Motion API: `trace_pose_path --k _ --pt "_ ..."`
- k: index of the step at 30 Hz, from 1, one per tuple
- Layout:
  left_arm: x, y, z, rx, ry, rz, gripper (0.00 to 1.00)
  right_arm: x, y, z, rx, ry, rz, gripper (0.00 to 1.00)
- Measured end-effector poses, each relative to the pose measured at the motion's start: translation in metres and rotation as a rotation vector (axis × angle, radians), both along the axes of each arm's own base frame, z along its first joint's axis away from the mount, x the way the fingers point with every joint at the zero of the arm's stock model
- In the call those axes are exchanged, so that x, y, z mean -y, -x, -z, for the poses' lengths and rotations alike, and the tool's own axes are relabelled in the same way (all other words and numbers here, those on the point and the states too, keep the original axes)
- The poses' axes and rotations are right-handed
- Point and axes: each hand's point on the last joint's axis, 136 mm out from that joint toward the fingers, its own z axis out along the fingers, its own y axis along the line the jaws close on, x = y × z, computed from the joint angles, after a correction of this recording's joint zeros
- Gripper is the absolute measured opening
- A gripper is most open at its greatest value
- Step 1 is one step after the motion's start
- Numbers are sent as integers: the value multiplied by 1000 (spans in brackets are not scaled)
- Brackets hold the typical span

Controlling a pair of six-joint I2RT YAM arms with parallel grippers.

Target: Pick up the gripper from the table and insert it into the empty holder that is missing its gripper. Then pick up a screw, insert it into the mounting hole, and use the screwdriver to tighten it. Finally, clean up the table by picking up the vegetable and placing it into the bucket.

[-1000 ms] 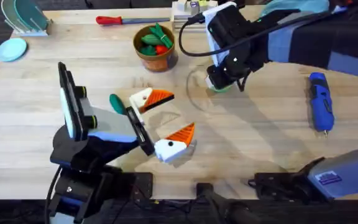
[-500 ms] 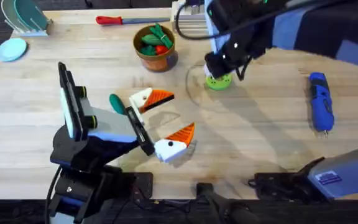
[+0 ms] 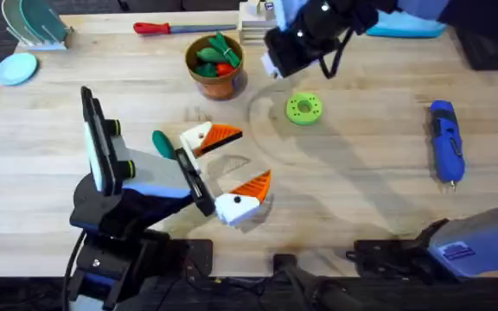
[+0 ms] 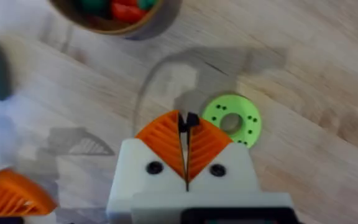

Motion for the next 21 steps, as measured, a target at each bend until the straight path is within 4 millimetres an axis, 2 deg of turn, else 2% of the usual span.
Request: trace_pose_path --k 10,21 --pt "0 0 0 0 0 0 992 -45 60 -31 -30 33 -190 6" --pt "0 0 0 0 0 0 992 -89 113 -34 -25 35 -366 6"
